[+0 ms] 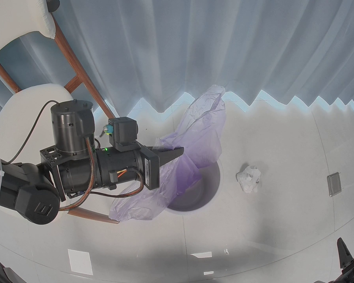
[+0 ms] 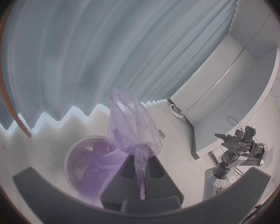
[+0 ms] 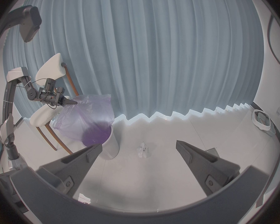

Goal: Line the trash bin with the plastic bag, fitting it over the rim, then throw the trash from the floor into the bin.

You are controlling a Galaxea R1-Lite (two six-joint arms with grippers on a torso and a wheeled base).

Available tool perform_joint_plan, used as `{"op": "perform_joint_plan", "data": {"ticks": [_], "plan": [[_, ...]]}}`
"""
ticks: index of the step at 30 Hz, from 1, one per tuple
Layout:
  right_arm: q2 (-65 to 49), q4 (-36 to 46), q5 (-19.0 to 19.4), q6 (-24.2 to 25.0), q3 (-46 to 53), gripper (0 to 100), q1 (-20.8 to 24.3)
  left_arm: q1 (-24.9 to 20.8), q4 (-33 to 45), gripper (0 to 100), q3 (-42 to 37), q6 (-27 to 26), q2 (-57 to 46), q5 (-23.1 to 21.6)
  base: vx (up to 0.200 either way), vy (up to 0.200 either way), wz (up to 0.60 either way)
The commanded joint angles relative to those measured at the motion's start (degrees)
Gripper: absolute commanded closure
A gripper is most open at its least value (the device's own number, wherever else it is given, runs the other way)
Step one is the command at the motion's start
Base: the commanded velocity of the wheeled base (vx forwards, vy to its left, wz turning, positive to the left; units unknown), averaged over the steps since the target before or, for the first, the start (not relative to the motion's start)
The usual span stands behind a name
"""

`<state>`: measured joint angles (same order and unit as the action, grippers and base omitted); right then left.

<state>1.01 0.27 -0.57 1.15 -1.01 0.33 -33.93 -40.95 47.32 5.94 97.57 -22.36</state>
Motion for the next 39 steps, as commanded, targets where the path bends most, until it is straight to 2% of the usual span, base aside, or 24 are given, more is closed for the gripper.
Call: {"op": "perform_joint_plan", "data": {"ticks": [1, 12, 39], "plan": [[-1.0, 0.0, 0.0, -0.1, 0.8, 0, 0.0, 0.4, 0.0, 100, -0.5, 0.0, 0.3, 0.0, 0.0, 0.0, 0.0], [-1.0, -0.2, 0.3, -1.0, 0.9, 0, 0.0, 1.8, -5.7, 100, -4.2, 0.0, 1.8, -0.2, 0.0, 0.0, 0.0], [-1.0, -0.4, -1.3, -0.8, 1.0, 0, 0.0, 1.9, -7.7, 100, -3.2, -0.1, 7.7, -0.1, 0.0, 0.0, 0.0]]}}
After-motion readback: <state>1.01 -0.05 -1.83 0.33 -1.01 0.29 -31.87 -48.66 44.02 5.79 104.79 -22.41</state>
